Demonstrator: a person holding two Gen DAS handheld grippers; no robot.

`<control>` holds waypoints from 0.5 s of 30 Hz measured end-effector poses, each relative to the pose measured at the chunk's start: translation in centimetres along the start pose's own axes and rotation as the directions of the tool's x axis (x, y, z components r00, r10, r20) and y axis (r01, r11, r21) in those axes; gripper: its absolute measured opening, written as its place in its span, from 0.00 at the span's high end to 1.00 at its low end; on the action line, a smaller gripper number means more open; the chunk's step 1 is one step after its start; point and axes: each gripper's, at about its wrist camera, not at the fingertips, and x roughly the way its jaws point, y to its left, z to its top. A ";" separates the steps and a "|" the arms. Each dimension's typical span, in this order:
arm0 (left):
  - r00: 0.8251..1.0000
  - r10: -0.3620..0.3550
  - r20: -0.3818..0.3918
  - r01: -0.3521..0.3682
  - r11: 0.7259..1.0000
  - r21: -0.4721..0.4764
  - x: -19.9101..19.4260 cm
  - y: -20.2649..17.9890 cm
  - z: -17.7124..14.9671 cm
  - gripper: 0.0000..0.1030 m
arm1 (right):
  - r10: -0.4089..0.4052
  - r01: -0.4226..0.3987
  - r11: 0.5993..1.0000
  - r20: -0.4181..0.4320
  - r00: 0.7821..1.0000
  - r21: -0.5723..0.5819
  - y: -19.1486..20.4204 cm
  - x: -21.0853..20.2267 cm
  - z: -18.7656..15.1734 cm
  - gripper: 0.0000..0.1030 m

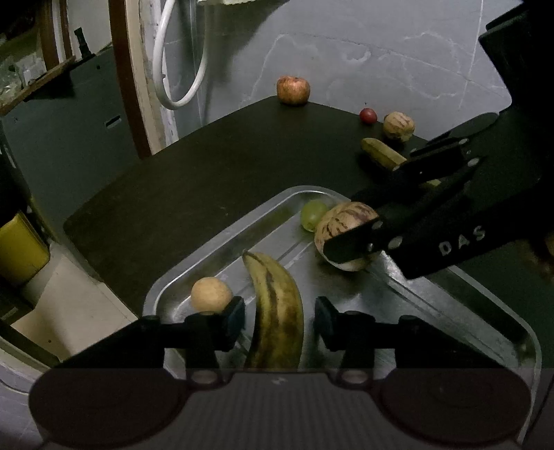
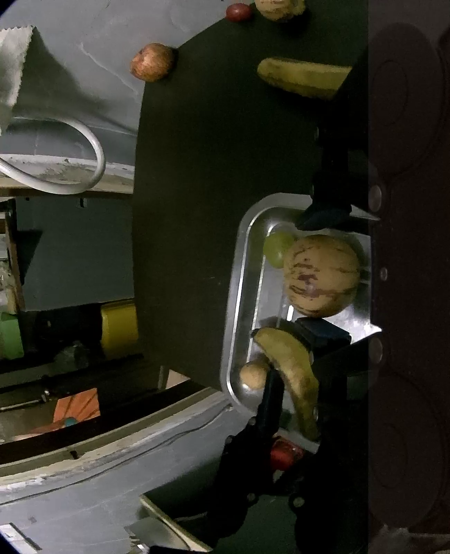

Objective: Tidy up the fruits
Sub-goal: 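Open the left tool to drop the banana while the right tool releases the pepino melon into the tray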

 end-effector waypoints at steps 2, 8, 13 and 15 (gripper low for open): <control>1.000 0.001 0.007 -0.001 1.000 -0.007 -0.3 0.0 0.1 0.46 | 0.004 -0.004 1.000 0.017 1.000 0.013 -0.1 -0.8 0.3 0.39; 0.999 -0.001 0.048 0.005 0.997 -0.081 -2.0 -0.3 1.0 0.27 | 0.010 -0.020 0.994 0.096 0.995 0.105 -0.9 -4.9 0.9 0.18; 0.996 -0.010 0.087 0.023 0.990 -0.142 -4.1 -1.2 1.6 0.13 | 0.001 -0.026 0.986 0.151 0.989 0.164 -1.7 -9.0 0.1 0.06; 0.995 0.004 0.101 0.013 0.986 -0.169 -5.0 -1.8 1.7 0.04 | 0.011 -0.044 0.981 0.172 0.985 0.188 -1.9 -10.7 -0.5 0.04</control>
